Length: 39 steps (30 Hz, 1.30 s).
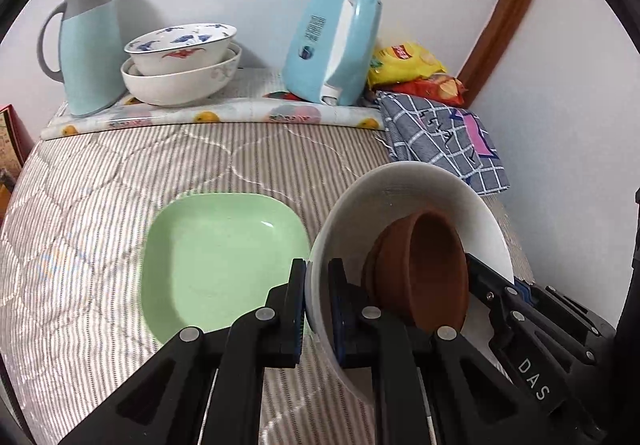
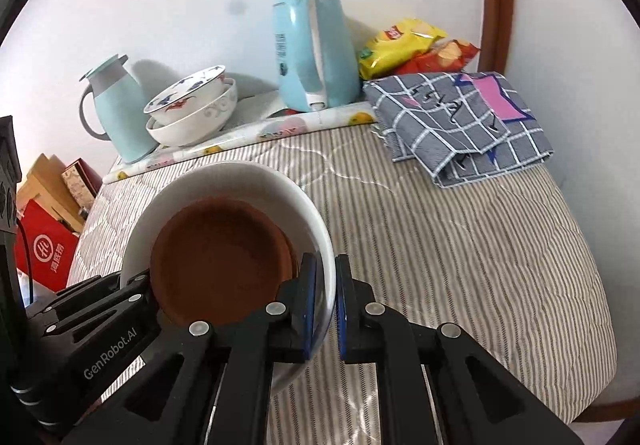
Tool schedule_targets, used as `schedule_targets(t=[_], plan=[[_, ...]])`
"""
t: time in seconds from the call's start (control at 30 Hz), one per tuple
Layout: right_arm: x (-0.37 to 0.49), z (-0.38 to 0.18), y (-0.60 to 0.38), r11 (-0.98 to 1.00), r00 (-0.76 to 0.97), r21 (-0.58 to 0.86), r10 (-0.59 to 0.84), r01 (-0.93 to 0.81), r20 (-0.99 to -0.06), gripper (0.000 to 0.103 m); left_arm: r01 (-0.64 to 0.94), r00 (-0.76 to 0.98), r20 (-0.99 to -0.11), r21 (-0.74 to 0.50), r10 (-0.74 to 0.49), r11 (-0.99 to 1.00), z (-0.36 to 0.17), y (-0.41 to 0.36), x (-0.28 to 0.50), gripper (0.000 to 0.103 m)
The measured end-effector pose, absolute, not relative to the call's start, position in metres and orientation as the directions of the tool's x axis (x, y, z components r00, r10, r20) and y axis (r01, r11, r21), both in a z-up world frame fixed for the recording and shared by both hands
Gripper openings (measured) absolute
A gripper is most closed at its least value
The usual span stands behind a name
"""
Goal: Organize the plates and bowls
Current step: 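Lift the white bowl with the right tool and carry it toward the plate stack, then lower the white bowl onto the green plate and open the right tool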
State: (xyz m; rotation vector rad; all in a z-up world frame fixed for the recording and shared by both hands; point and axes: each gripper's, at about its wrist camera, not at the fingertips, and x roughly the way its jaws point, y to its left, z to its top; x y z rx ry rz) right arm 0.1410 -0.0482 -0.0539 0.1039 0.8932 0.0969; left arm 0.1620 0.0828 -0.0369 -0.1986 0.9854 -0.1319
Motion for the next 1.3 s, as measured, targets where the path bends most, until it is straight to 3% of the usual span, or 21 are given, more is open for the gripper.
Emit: schedule_targets(t=[0.8, 1.3], plan=[[0.167, -0.053, 0.014, 0.976, 0.613, 0.157, 0.215, -0.148, -0.76, 0.009, -0.074, 0.567, -0.815, -0.197, -0.121, 0.978, -0.032, 0.146, 0.171, 0.011], [0.187, -0.078, 0.037, 0.97, 0.575, 0.162, 0.239, -0.183, -0.782, 0.009, -0.121, 0.53, -0.842, -0.19, -0.098, 0.974, -0.055, 0.17, 0.184, 0.011]])
